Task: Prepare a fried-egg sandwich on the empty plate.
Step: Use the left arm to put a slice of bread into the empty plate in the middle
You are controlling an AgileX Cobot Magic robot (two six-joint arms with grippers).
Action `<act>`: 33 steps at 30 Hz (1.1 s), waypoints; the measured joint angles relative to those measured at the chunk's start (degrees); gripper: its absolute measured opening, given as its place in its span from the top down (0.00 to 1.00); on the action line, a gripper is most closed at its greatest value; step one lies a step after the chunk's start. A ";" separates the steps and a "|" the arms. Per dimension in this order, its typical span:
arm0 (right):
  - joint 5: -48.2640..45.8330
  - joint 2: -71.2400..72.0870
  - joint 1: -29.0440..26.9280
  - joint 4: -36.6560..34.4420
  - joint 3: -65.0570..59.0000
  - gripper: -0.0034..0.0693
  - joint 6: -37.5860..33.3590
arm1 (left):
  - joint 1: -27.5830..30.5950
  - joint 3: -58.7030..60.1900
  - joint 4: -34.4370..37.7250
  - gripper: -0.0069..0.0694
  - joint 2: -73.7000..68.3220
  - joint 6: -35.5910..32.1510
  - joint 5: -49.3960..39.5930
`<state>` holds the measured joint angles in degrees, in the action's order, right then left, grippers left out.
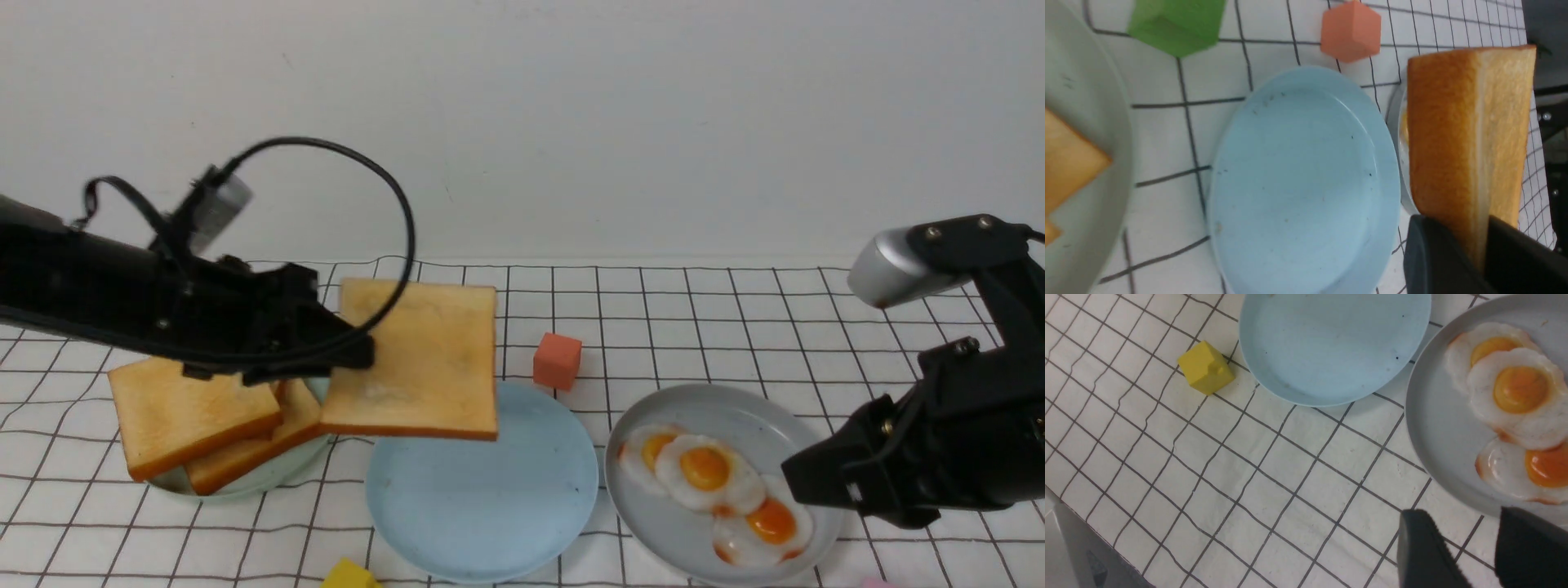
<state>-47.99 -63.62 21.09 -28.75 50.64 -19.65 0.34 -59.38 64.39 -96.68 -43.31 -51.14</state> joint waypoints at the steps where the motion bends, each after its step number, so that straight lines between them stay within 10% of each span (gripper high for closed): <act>1: 0.00 0.00 0.00 0.00 0.00 0.56 0.05 | -1.68 0.00 0.81 0.75 -1.83 -0.29 0.94; 16: 6.16 -1.27 0.00 3.99 0.00 0.47 5.00 | -6.72 0.00 3.03 0.74 -10.65 2.69 11.61; 27: 7.38 -15.98 -2.17 7.09 4.40 0.29 5.98 | -6.72 -0.11 -1.66 0.32 -10.38 3.61 7.53; 33: 3.42 -25.12 -6.95 7.03 11.89 0.29 2.11 | -6.72 -2.96 -10.75 0.26 -6.12 7.61 6.57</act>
<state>-44.57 -88.74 14.14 -21.72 62.52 -17.54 -6.38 -62.35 53.64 -102.80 -35.70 -44.57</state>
